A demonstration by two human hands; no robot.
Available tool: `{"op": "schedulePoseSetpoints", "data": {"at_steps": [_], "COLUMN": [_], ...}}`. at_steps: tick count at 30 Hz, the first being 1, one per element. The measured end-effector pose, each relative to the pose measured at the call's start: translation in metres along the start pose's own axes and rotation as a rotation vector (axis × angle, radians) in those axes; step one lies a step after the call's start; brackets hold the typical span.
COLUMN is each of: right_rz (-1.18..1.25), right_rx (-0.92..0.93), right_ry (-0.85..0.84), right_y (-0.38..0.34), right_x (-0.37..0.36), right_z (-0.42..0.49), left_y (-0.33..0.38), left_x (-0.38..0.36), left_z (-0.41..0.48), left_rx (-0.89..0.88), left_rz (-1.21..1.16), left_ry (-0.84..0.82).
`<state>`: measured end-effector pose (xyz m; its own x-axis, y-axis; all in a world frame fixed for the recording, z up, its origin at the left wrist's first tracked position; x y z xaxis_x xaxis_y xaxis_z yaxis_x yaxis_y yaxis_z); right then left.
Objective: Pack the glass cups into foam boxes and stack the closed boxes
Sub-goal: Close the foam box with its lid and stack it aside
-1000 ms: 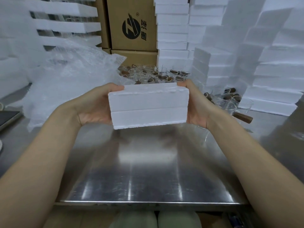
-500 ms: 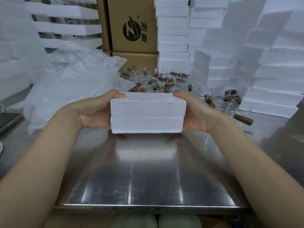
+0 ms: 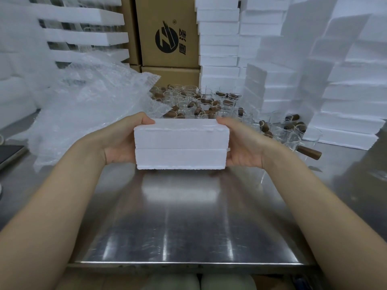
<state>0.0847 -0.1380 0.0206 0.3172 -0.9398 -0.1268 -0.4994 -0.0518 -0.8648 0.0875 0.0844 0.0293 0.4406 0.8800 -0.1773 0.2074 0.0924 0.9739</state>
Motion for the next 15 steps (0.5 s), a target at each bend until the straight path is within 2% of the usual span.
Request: {"op": "schedulePoseSetpoints", "data": {"at_steps": [3, 6, 11, 15], "right_rz": [-0.035, -0.035, -0.073, -0.064], "right_rx": [-0.018, -0.055, -0.054, -0.039], "right_ry": [-0.016, -0.106, -0.206, -0.237], "right_y": [0.000, 0.000, 0.001, 0.002], "right_x": [0.001, 0.001, -0.007, -0.014], "right_z": [-0.002, -0.006, -0.010, -0.009], "left_y": [-0.001, 0.001, 0.001, 0.007], "left_x": [-0.002, 0.000, 0.023, 0.017], "left_z": [0.002, 0.002, 0.008, 0.018], "left_rx": [-0.018, -0.058, -0.130, -0.350], "left_rz": [-0.008, -0.006, 0.241, 0.413], "left_ry": [0.018, 0.063, 0.276, 0.247]}}
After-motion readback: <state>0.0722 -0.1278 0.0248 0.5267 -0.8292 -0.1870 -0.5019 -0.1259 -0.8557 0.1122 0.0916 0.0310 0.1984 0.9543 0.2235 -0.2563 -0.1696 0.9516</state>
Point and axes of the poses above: each hand's wrist, its own z-axis towards the middle knuckle, its own x-axis out of the back of the hand, y = z × x, the point moved 7 cm from there along z, towards the middle knuckle, and after that the axes turned 10 degrees about -x, right-handed, at the moved point
